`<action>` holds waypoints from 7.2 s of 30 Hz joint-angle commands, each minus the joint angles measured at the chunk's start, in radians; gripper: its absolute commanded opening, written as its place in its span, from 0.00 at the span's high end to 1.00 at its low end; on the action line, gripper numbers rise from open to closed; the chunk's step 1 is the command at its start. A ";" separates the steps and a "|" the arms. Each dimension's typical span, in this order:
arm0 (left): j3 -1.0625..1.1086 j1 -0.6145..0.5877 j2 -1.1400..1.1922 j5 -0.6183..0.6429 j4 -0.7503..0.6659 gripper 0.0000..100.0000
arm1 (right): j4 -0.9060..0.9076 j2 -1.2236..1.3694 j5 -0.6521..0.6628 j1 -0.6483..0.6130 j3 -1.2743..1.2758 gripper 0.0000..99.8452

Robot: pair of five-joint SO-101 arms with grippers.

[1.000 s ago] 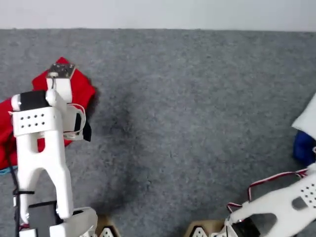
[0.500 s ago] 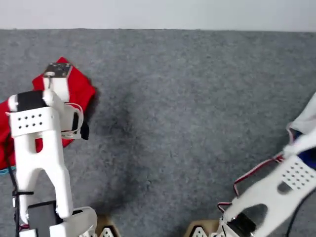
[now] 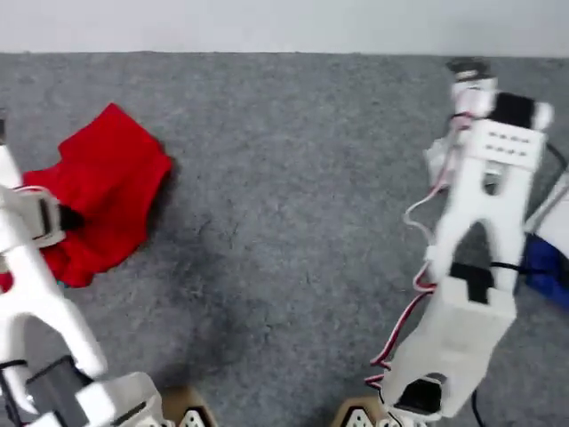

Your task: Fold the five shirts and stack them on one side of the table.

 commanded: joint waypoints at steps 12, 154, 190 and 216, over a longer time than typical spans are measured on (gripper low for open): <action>-0.076 -0.025 0.290 -0.376 -0.247 0.98 | 0.039 -0.082 -0.011 0.091 0.278 0.76; 0.108 -0.025 -0.232 0.157 0.399 0.66 | -0.074 0.188 0.540 -0.349 0.236 0.98; 0.271 0.402 -0.232 0.124 0.400 0.80 | -0.116 -0.493 0.399 -0.114 -0.034 0.99; 0.031 1.208 -0.112 0.517 0.169 0.66 | 0.039 -0.143 0.341 0.275 -0.143 0.77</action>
